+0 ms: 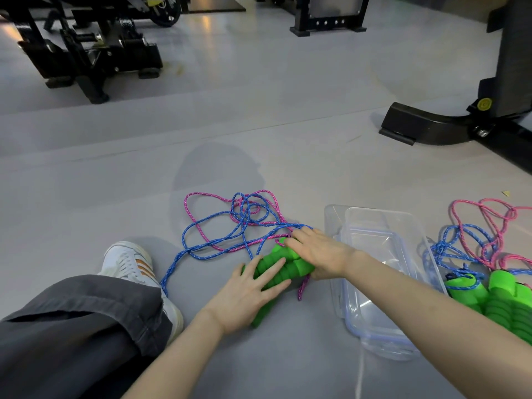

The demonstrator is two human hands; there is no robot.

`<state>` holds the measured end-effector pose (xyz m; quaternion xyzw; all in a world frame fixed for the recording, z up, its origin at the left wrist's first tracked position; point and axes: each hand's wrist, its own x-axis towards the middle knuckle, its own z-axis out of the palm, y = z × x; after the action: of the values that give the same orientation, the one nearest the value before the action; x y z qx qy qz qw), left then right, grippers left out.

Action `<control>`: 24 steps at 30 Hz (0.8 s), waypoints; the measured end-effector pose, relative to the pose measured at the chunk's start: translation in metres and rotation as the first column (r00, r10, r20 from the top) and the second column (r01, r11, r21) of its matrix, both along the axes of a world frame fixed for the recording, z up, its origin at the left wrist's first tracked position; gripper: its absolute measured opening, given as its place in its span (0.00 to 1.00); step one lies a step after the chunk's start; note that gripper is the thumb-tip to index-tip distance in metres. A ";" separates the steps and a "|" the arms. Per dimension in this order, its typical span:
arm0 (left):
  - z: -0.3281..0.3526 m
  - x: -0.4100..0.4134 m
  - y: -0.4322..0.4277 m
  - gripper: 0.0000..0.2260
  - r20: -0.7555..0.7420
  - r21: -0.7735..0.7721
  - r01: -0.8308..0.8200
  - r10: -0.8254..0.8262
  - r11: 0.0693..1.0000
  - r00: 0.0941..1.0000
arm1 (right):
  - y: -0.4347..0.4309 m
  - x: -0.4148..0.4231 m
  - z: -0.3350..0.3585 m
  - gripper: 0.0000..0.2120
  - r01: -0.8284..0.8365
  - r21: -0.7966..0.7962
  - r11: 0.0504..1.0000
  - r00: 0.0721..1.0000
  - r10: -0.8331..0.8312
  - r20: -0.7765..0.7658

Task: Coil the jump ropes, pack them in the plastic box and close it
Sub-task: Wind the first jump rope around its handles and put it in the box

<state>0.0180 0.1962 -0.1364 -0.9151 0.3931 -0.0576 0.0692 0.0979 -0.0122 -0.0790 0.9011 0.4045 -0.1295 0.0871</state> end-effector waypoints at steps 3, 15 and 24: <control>0.023 0.010 -0.002 0.43 0.085 0.035 0.031 -0.034 0.999 0.996 | -0.010 0.001 0.021 0.33 0.030 0.097 0.995 0.999 -0.033 0.034; 0.210 0.074 -0.032 0.33 0.510 0.153 0.281 -0.319 0.948 0.799 | -0.078 0.006 0.188 0.34 0.060 0.371 0.927 0.905 -0.207 0.372; 0.273 0.040 -0.045 0.33 0.540 0.303 0.312 -0.432 0.900 0.722 | -0.101 -0.043 0.234 0.34 -0.036 0.444 0.895 0.875 -0.187 0.447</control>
<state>0.0584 0.1514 0.1363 -0.7407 0.5312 -0.3161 0.2632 0.0553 -0.1130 0.1550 0.9163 0.3523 0.1885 -0.0263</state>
